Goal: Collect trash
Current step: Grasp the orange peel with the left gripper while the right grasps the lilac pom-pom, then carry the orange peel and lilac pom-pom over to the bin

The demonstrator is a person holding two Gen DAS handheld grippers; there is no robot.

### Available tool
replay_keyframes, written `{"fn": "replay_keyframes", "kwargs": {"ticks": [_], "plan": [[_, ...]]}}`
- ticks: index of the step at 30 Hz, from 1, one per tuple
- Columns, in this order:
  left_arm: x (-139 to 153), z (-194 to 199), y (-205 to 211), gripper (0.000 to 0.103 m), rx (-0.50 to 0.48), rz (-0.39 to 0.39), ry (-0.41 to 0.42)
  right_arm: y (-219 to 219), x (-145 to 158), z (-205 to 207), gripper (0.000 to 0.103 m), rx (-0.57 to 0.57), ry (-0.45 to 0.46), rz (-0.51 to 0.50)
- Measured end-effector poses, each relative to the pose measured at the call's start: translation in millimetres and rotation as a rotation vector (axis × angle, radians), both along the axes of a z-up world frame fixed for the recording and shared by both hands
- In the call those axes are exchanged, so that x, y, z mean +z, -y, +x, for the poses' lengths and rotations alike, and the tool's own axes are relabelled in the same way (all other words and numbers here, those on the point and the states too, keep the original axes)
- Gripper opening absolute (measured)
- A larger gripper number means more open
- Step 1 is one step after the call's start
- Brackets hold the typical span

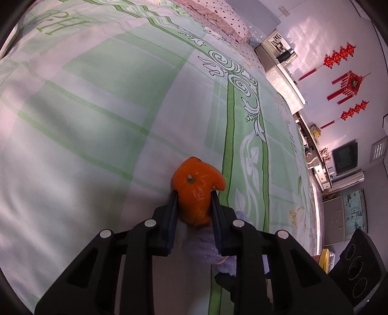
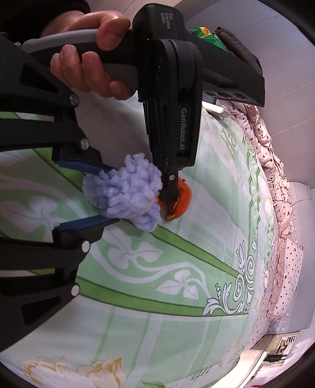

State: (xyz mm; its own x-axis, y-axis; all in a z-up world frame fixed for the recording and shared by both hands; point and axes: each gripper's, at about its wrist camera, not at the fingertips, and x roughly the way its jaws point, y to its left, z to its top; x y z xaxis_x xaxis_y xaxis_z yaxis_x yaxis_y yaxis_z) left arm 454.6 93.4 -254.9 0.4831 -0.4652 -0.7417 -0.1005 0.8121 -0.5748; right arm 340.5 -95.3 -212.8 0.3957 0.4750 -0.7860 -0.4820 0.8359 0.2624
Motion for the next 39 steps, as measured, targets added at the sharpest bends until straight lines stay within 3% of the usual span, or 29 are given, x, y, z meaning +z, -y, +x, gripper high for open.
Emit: {"fn": "replay_keyframes", "kwargs": {"ticks": [7,15,27,39], "plan": [[6,-5,0,0.022,0.011,0.014,0.0,21,11,-9,0.026,-0.039,-0.016,0.014],[27,-30,4,0.022,0.019,0.028,0.024,63,46,-50,0.026,-0.093,0.019,0.024],[113,-104,49,0.022,-0.046,0.097,0.175,159,125,-131,0.026,-0.249,0.172,0.054],[199,-173,143,0.022,-0.183,0.132,0.337,242,195,-197,0.026,-0.403,0.309,0.098]]}}
